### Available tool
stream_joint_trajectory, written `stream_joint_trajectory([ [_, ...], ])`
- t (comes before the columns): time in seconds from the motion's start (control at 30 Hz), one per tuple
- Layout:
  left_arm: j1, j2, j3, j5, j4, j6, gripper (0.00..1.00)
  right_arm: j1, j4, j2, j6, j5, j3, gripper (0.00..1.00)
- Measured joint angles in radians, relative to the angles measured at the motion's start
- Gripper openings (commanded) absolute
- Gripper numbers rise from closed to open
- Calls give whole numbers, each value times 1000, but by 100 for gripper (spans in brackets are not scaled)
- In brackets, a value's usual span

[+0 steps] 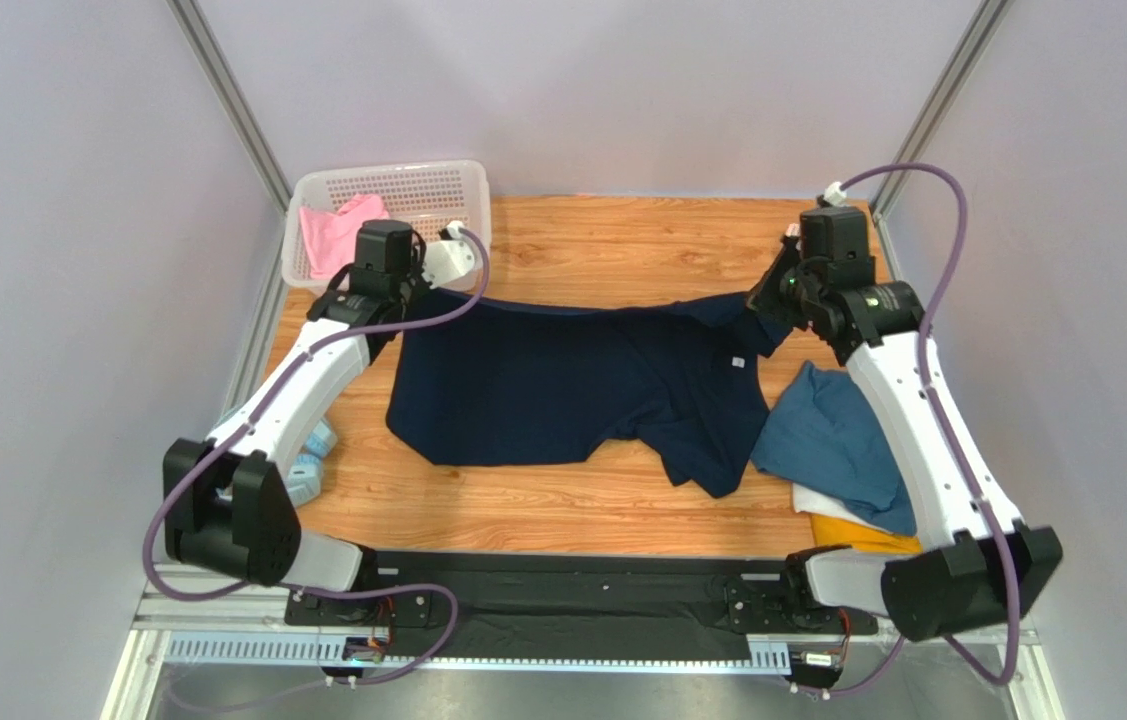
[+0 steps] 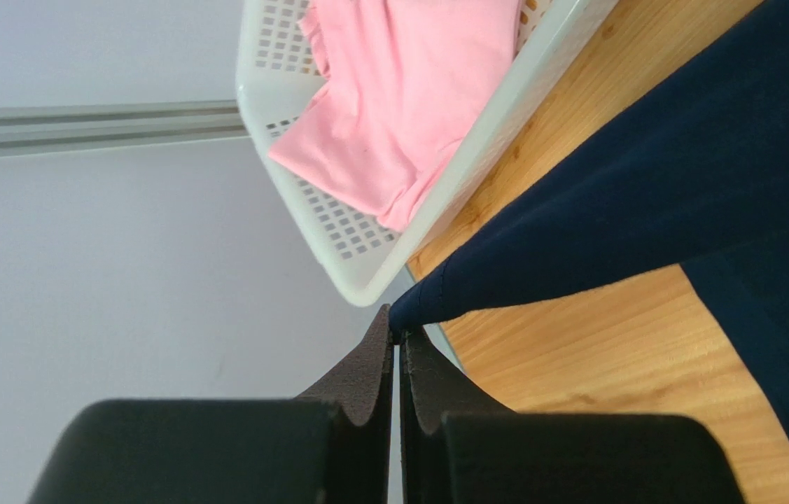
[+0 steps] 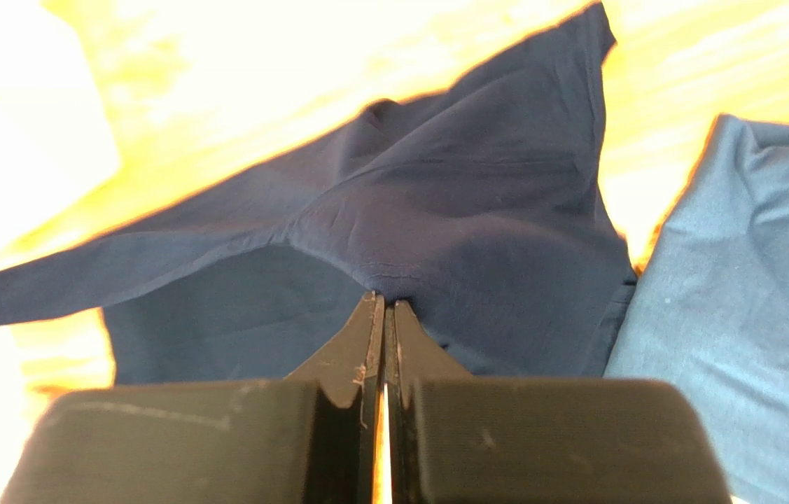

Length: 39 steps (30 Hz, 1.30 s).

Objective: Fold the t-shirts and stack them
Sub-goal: Flatten out the tshirt

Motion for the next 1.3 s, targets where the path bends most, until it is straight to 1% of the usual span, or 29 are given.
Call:
stream_joint_trajectory([
  [0.1,0,-95,10,2,-50,4,0,0,-27,-97,-7,-10,23,0],
  [0.17,1,-162,44,2,-95,3,0,0,-33,-181,-18,-18,50,0],
  [0.27,0,-266,163,14,-166,-19,0,0,-34,-307,-37,-25,103,0],
  [0.43,0,-444,358,52,-277,-98,0,0,-26,-510,-65,-39,235,0],
  [0.53,0,-539,495,88,-391,-147,0,0,-35,-602,-83,-46,321,0],
  [0.7,0,-630,739,127,-554,-194,0,0,-61,-655,-108,-50,522,0],
  [0.77,0,-651,794,136,-601,-200,0,0,-64,-657,-110,-50,576,0],
  [0.83,0,-661,815,138,-635,-201,0,0,-70,-657,-109,-49,597,0],
  [0.9,0,-663,808,141,-665,-200,0,0,-89,-650,-110,-40,597,0],
  [1.0,0,-663,740,143,-686,-195,0,0,-116,-610,-114,-6,585,0],
  [1.13,0,-668,529,131,-643,-164,0,0,-109,-496,-126,47,517,0],
  [1.2,0,-652,418,119,-609,-140,0,0,-93,-403,-132,56,474,0],
  [1.3,0,-597,221,85,-488,-85,0,0,-31,-197,-138,60,406,0],
])
